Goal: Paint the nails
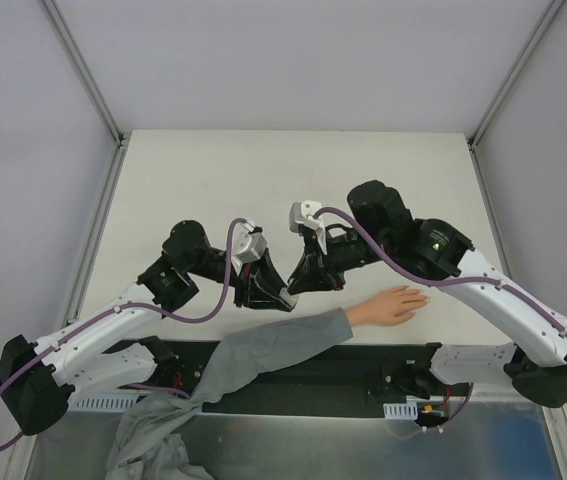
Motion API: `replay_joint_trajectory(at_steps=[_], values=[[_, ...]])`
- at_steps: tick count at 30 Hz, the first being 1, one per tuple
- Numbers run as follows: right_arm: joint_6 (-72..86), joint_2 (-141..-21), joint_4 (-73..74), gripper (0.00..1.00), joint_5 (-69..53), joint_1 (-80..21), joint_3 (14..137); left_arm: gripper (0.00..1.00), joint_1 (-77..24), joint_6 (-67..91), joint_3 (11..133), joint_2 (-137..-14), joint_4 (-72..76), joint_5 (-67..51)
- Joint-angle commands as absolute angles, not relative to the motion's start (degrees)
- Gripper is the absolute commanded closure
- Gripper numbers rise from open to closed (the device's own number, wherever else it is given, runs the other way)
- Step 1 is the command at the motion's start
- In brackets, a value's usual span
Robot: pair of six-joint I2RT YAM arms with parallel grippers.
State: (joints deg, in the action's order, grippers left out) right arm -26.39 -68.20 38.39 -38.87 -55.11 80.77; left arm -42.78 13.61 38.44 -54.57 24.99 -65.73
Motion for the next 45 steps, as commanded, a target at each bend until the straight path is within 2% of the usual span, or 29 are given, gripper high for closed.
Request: replay_joint_trajectory(at_steps=[1, 2, 3, 4, 5, 6, 7, 9, 11, 14, 15, 16, 18, 19, 21, 22, 23, 24, 26, 27, 28, 30, 34, 41, 45], values=[[-24.6, -68.3, 36.8, 1.0, -38.6, -55.1, 80.7, 1.0, -43.0, 13.3, 41.2, -51.8, 25.5, -58.5], [-21.6, -68.2, 36.5, 1.0, -37.0, -55.3, 80.3, 1.0, -43.0, 11.0, 41.7, -51.0, 23.3, -54.5], [-18.6, -67.9, 35.7, 1.0, -30.0, -56.4, 79.6, 1.0, -43.1, 9.6, 42.4, -50.1, 18.4, -48.9], [-15.6, -67.6, 33.2, 1.0, -25.3, -57.5, 78.4, 1.0, -43.2, 7.5, 43.0, -48.1, 17.0, -38.0], [-8.4, -67.2, 32.1, 1.0, -18.4, -59.4, 77.2, 1.0, -43.1, 6.7, 42.9, -47.0, 16.3, -31.8], [-3.9, -67.4, 32.0, 1.0, 8.1, -66.2, 77.3, 1.0, -43.1, 5.7, 42.7, -46.2, 15.6, -27.1], [3.3, -67.9, 36.2, 1.0, 25.1, -70.1, 77.8, 1.0, -43.1, 3.8, 42.8, -45.0, 15.3, -23.4], [20.3, -68.9, 36.7, 1.0, 48.5, -78.6, 76.6, 1.0, -43.1, 2.7, 42.8, -44.4, 16.1, -18.2], [24.9, -71.9, 35.7, 1.0, 54.7, -81.3, 78.6, 1.0, -43.1, 3.1, 41.8, -44.5, 19.1, -19.1], [25.1, -78.0, 41.1, 1.0, 55.0, -82.3, 87.0, 1.0, -43.1, 4.0, 40.9, -45.3, 20.0, -21.5], [23.5, -78.5, 41.0, 0.98, 53.8, -82.4, 88.3, 1.0, -43.1, 4.0, 40.8, -45.5, 19.9, -22.5], [20.4, -78.2, 41.0, 0.81, 53.0, -82.4, 88.5, 1.0, -43.1, 3.7, 40.3, -45.4, 19.8, -23.5], [15.0, -76.9, 40.7, 0.59, 48.9, -81.7, 88.8, 1.0, -43.1, 3.1, 39.8, -45.2, 19.7, -28.0], [7.9, -75.1, 40.7, 0.39, 46.7, -81.2, 88.9, 1.0, -43.0, 2.1, 39.8, -45.3, 19.3, -30.3], [0.9, -72.7, 41.2, 0.25, 36.3, -78.8, 89.0, 1.0, -43.0, 1.1, 40.2, -45.7, 17.8, -38.1], [-3.4, -71.3, 42.2, 0.22, 31.3, -77.4, 88.8, 1.0, -43.0, 0.5, 40.7, -45.8, 17.0, -41.1], [-9.4, -68.5, 42.5, 0.22, 26.0, -76.1, 88.2, 1.0, -43.1, 0.5, 41.0, -46.1, 16.7, -44.0], [-13.0, -66.8, 42.5, 0.2, 13.8, -73.9, 87.6, 1.0, -43.1, -0.7, 41.2, -46.2, 16.4, -47.2], [-21.0, -62.6, 42.4, 0.19, 1.0, -71.3, 85.1, 1.0, -43.1, -1.0, 41.4, -46.8, 16.4, -54.6], [-23.1, -61.5, 41.6, 0.19, -9.6, -68.9, 83.9, 1.0, -43.1, -0.9, 41.5, -47.4, 16.4, -56.8], [-25.0, -60.7, 40.5, 0.18, -13.8, -67.9, 83.3, 1.0, -43.1, -0.9, 41.9, -47.7, 16.6, -62.2], [-28.0, -59.7, 39.3, 0.2, -20.9, -65.0, 82.5, 1.0, -43.1, -0.5, 42.4, -48.7, 17.0, -65.6], [-28.4, -61.7, 38.3, 0.36, -30.1, -61.3, 84.8, 1.0, -43.1, 1.8, 41.7, -49.1, 19.0, -66.5], [-28.9, -66.4, 37.4, 0.38, -35.4, -60.8, 86.1, 1.0, -43.1, 3.3, 41.2, -48.9, 21.6, -68.1], [-29.1, -67.4, 36.8, 0.48, -35.5, -60.7, 86.3, 1.0, -43.1, 3.3, 41.0, -48.8, 21.6, -68.0]])
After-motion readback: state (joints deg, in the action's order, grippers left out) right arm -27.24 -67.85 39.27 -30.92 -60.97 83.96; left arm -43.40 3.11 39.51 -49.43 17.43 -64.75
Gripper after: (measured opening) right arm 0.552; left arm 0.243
